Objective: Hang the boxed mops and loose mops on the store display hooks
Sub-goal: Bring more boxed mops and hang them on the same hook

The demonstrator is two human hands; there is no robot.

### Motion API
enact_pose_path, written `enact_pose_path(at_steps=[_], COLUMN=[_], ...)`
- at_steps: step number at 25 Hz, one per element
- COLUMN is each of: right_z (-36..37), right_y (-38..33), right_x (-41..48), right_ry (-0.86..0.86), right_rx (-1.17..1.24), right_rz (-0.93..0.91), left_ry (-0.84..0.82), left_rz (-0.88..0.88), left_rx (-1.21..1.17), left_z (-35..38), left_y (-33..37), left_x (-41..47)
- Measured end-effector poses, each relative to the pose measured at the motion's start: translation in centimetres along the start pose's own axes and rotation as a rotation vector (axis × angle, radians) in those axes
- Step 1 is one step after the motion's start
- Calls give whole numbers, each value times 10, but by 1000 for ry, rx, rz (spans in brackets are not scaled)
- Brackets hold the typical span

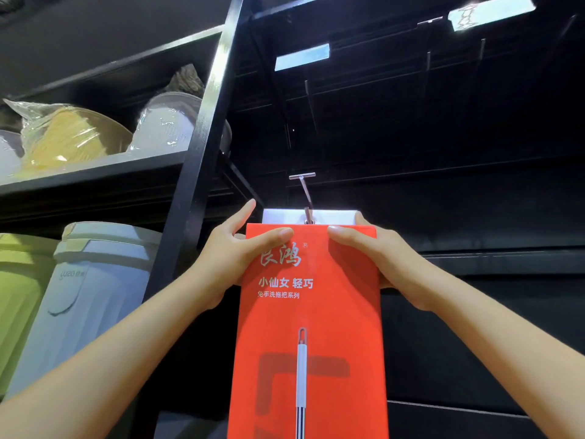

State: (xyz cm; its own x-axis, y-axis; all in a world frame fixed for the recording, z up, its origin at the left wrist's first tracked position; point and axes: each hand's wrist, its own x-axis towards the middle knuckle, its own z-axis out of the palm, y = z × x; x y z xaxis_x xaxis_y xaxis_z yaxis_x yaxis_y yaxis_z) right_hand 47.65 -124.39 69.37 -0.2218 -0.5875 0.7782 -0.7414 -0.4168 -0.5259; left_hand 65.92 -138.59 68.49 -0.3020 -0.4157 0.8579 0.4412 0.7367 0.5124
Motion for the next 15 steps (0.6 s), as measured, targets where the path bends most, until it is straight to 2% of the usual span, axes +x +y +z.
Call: enact_pose_path(at_steps=[2, 4, 6, 11, 15], right_z=[1, 0, 1, 16, 27], right_y=[10, 21, 30, 68, 76], right_x=[0, 3, 6, 8, 4], right_ry=[16, 149, 270, 335, 367], right_rx=[-5, -115, -229, -315, -131], right_rz=[-5, -91, -95, 179, 248], left_ry=[10, 35, 76, 182, 236], left_rz=[-25, -37, -27, -92, -173], left_rx=[-11, -26, 1, 349, 320], left_z=[7, 15, 21, 33, 40], left_y=[-10, -20, -29, -57, -64], left_x=[0, 4, 8, 17, 15])
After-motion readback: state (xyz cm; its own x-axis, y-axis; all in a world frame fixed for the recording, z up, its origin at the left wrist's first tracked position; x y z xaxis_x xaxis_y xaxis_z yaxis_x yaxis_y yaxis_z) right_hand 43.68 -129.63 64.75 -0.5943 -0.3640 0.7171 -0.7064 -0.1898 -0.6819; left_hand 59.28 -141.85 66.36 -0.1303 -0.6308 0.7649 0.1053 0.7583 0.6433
